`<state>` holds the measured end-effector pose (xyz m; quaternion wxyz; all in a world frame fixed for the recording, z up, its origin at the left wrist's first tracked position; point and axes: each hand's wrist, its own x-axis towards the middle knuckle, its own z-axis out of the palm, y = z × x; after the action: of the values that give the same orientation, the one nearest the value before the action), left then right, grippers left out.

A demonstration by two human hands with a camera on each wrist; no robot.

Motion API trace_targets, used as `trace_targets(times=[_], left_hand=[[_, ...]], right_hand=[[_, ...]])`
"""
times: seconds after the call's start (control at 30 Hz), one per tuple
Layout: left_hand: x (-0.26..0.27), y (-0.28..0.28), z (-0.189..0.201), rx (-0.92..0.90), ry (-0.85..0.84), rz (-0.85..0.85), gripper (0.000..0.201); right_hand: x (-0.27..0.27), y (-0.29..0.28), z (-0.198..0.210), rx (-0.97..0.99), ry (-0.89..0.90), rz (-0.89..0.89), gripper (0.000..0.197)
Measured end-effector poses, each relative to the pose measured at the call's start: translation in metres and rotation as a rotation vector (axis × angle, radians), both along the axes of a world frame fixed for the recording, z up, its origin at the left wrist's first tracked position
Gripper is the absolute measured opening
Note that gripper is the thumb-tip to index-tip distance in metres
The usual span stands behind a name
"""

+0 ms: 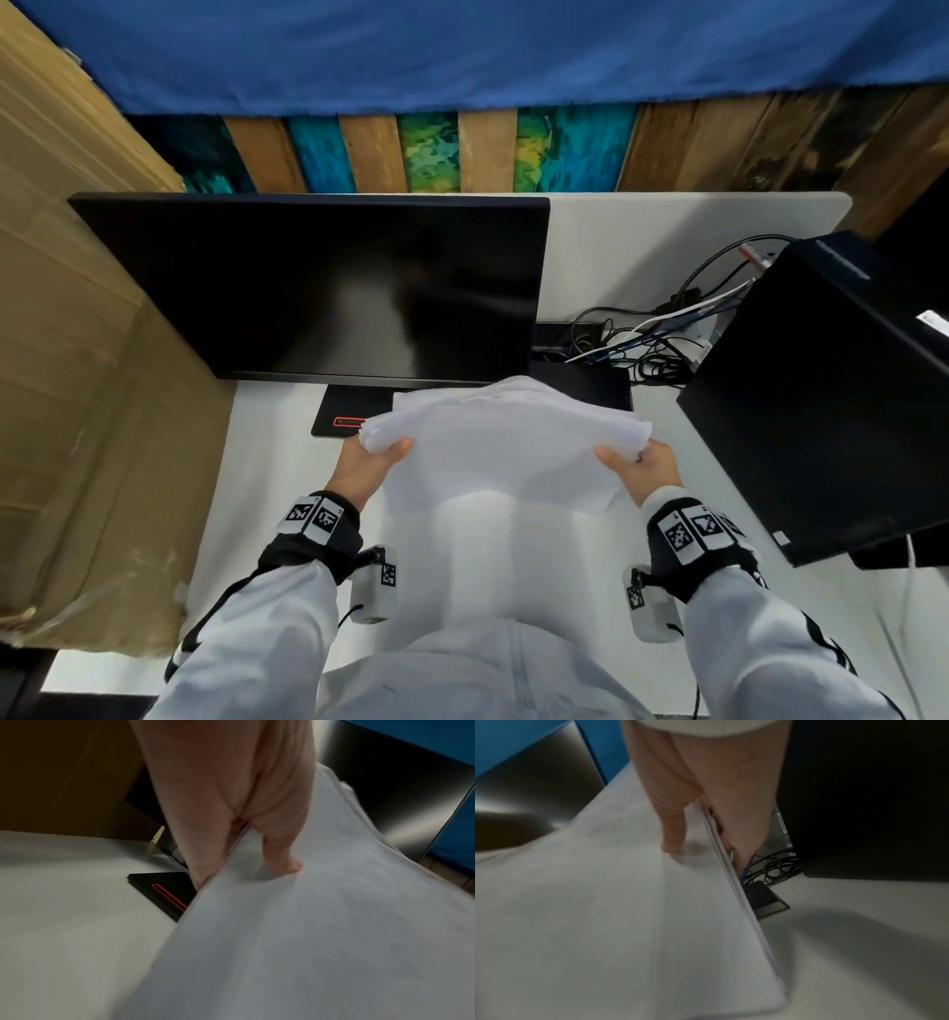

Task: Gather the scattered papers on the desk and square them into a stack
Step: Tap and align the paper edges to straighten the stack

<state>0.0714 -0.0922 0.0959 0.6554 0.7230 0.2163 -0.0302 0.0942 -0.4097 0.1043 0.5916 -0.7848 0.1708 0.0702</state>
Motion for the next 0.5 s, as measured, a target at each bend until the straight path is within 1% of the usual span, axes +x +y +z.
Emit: trace_targets(times=[0.03, 0.07, 0.13, 0.2, 0.27, 0.37, 0.43, 0.5], left_hand=[[0.001, -0.004, 0.006, 0.007, -0.029, 0.030, 0.021], [0.002, -0.006, 0.015, 0.014, -0.064, 0.071, 0.016], [0.003, -0.009, 0.031, 0.007, -0.157, 0.134, 0.013], [0.001, -0.007, 0.040, 0.017, -0.241, 0.123, 0.018], [-0.004, -0.005, 0.041, 0.053, -0.229, 0.085, 0.021], [-0.012, -0.003, 0.026, 0.018, -0.142, 0.059, 0.028], [-0.013, -0.002, 0.014, -0.066, -0.088, 0.083, 0.036], [-0.011, -0.003, 0.009, -0.088, -0.068, 0.103, 0.038]], right_hand=[[0.002, 0.001, 0.004, 0.018, -0.014, -0.028, 0.031], [0.004, 0.003, 0.011, 0.069, -0.042, -0.047, 0.028], [0.009, 0.001, 0.026, 0.147, -0.135, -0.059, 0.025], [0.009, -0.007, 0.039, 0.169, -0.255, -0.009, 0.027], [0.008, -0.016, 0.042, 0.157, -0.324, 0.063, 0.038], [0.000, -0.020, 0.018, 0.066, -0.279, 0.105, 0.058], [-0.003, -0.019, -0.005, 0.087, -0.188, 0.029, 0.065], [-0.004, -0.018, -0.020, 0.120, -0.118, -0.045, 0.068]])
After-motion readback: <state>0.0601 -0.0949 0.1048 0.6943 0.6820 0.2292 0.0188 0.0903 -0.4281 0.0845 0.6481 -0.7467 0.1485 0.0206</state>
